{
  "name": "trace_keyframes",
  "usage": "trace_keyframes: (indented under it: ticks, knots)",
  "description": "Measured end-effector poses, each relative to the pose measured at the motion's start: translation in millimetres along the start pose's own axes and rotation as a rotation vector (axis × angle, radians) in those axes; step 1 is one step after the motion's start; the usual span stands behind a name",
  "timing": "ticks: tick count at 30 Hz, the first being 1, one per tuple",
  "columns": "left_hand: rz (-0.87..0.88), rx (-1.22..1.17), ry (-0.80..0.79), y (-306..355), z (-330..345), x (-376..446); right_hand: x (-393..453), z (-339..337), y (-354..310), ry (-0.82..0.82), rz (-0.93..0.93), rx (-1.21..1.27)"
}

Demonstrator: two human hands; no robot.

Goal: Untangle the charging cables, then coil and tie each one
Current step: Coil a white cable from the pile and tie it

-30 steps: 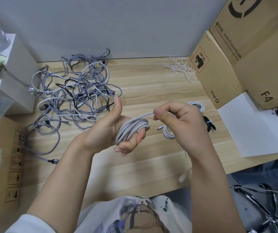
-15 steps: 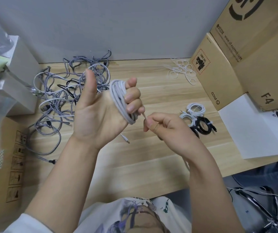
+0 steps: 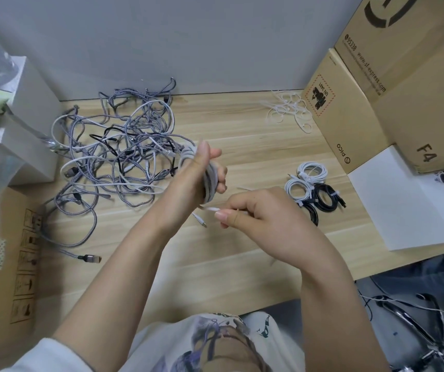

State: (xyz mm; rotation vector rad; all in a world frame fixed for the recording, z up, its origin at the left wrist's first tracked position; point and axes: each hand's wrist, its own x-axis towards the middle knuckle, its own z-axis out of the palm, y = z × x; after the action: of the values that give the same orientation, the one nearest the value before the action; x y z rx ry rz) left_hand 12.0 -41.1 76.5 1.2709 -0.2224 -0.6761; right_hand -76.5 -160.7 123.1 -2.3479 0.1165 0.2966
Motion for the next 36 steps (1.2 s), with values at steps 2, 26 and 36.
trace_keyframes:
  ticks: [2, 26, 36]
  knots:
    - [0.000, 0.166, -0.026, -7.0, -3.0, -2.0, -1.0, -2.4, 2.7, 0.050, -0.026, 0.028]
    - [-0.112, -0.115, -0.255, 9.7, -12.6, -7.2, -2.9, -19.8, -12.2, 0.533, -0.042, 0.752]
    - [-0.229, -0.228, 0.338, -17.5, -15.8, 35.0, -5.7, -11.0, -8.8, 0.414, -0.127, 0.667]
